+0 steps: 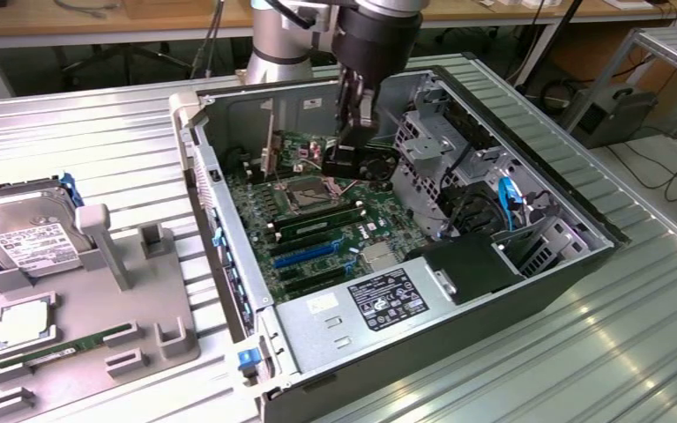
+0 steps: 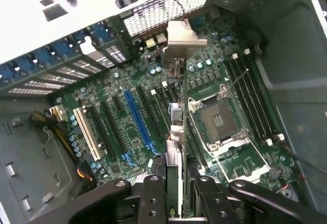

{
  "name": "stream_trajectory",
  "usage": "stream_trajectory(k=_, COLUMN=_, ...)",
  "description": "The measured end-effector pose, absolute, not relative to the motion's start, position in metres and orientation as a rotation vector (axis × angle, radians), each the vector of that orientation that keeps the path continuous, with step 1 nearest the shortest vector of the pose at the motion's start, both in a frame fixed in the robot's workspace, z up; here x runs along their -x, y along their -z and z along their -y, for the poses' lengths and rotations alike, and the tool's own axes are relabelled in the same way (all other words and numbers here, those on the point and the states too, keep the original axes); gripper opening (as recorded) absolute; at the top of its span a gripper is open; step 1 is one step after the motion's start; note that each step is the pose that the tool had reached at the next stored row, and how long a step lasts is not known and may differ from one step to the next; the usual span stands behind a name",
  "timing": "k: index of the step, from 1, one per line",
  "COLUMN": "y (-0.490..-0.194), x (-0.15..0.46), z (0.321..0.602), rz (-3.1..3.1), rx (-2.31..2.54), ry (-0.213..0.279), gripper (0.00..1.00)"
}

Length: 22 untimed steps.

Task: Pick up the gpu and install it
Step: 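Insert the gpu into the slot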

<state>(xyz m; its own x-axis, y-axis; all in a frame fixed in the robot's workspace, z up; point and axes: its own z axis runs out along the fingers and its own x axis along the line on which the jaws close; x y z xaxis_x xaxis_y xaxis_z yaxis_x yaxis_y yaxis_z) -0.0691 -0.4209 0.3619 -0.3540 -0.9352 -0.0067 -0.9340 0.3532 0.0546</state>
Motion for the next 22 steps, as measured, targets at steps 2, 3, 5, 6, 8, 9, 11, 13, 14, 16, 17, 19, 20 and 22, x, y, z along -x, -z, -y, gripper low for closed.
stream_trajectory(k=2, y=-0.361, x=0.069, z=0.421, rz=2.532, rx=-1.814, ry=0.075, gripper=0.26)
stream_trajectory(k=3, y=-0.361, x=0.069, z=0.421, rz=2.514, rx=-1.838, ry=0.075, gripper=0.26)
stream_trajectory(k=5, y=-0.359, x=0.069, z=0.421, rz=2.468, rx=-1.897, ry=0.074, gripper=0.26)
stream_trajectory(k=6, y=-0.358, x=0.069, z=0.421, rz=2.437, rx=-1.936, ry=0.073, gripper=0.26)
stream_trajectory(k=8, y=-0.356, x=0.069, z=0.421, rz=2.403, rx=-1.977, ry=0.072, gripper=0.26)
stream_trajectory(k=9, y=-0.356, x=0.069, z=0.422, rz=2.392, rx=-1.99, ry=0.071, gripper=0.26)
stream_trajectory(k=11, y=-0.354, x=0.069, z=0.424, rz=2.377, rx=-2.011, ry=0.069, gripper=0.26)
stream_trajectory(k=13, y=-0.352, x=0.071, z=0.428, rz=2.374, rx=-2.02, ry=0.064, gripper=0.26)
stream_trajectory(k=14, y=-0.351, x=0.072, z=0.43, rz=2.374, rx=-2.022, ry=0.063, gripper=0.26)
stream_trajectory(k=16, y=-0.348, x=0.072, z=0.434, rz=2.362, rx=-2.036, ry=0.062, gripper=0.26)
stream_trajectory(k=17, y=-0.347, x=0.072, z=0.434, rz=2.354, rx=-2.045, ry=0.061, gripper=0.26)
stream_trajectory(k=19, y=-0.345, x=0.072, z=0.436, rz=2.321, rx=-2.082, ry=0.061, gripper=0.26)
stream_trajectory(k=20, y=-0.343, x=0.072, z=0.436, rz=2.305, rx=-2.1, ry=0.061, gripper=0.26)
stream_trajectory(k=22, y=-0.34, x=0.074, z=0.437, rz=2.293, rx=-2.113, ry=0.06, gripper=0.26)
